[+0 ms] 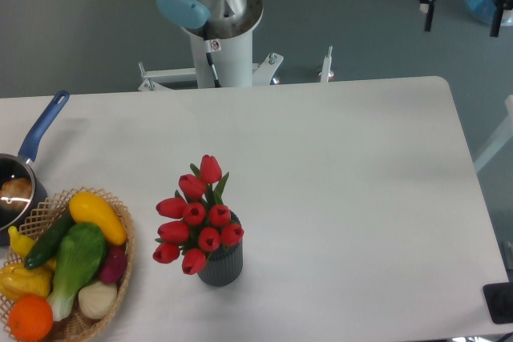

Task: Pick up the flowers from the vase
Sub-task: 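Move the open gripper into view above the table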

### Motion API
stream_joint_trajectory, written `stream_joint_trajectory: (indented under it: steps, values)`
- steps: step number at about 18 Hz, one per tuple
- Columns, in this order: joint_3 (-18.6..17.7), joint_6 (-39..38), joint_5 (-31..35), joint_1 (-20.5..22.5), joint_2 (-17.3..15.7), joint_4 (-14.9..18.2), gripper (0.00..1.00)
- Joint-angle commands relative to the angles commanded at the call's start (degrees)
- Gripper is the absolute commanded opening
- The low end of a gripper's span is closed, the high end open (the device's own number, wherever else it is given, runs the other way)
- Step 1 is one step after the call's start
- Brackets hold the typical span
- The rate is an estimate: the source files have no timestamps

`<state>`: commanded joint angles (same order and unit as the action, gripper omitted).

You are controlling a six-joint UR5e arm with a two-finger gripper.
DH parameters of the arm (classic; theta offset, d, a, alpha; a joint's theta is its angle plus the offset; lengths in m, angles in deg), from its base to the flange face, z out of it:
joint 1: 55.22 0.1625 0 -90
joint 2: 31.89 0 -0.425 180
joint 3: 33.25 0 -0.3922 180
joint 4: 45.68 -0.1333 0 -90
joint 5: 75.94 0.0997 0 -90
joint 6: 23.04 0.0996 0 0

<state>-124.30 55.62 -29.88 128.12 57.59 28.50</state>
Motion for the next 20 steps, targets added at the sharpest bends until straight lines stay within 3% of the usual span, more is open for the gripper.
stream_joint_trajectory:
  steps: [8, 16, 20]
  values:
    - [-0.53, -0.61, -0.53, -1.05, 0.35, -0.35, 1.0]
    - [-4.22, -4.83, -1.23, -1.84, -0.18, -0.35, 1.0]
    - [-5.18, -2.47, -1.06, -4.04, 0.44, -0.79, 1.0]
